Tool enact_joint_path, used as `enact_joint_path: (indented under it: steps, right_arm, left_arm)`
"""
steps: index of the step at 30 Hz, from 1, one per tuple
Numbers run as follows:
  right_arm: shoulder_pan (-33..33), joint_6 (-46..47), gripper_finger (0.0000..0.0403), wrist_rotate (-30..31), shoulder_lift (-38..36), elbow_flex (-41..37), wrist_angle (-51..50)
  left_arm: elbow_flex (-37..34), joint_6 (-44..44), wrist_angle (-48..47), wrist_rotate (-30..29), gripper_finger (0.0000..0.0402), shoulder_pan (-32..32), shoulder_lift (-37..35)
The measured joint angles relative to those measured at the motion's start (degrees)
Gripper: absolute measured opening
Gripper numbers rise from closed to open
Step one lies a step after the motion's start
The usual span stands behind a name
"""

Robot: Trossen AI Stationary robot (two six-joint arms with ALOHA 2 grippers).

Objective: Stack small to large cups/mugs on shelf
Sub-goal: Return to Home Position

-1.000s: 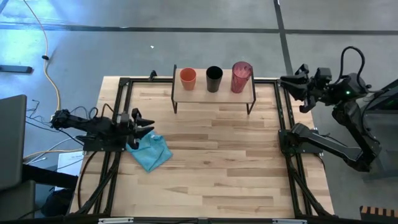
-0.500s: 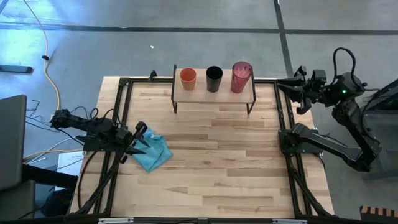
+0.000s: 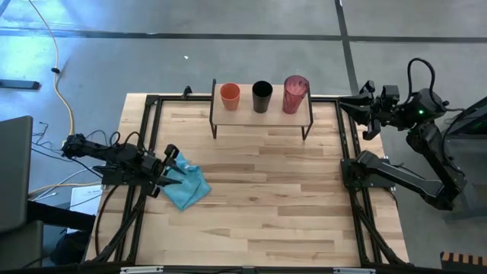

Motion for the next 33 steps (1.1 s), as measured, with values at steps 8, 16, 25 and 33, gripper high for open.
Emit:
enact_joint_path:
  steps: [8,16,25,33]
  right_arm:
    - [0.0,-1.7,0.0094,0.6,0.3,0.0,0.0]
    - [0.0,-1.6,0.0094,0.8,2.6,0.0,-0.2]
    - [0.0,-2.7,0.0094,-0.3,3.0,0.0,-0.2]
    - [0.0,-3.6,0.0094,-1.1,2.9,0.0,-0.3]
  left_arm:
    - [0.0,-1.4,3.4,11.5,0.0134,12.5,0.0]
    - [0.0,-4.8,3.2,25.6,0.0134,23.0,0.1]
    - [0.0,-4.4,5.3,18.9,0.0134,18.3,0.1]
    - [0.0,-2.1,4.7,9.7,0.0134,10.7,0.1]
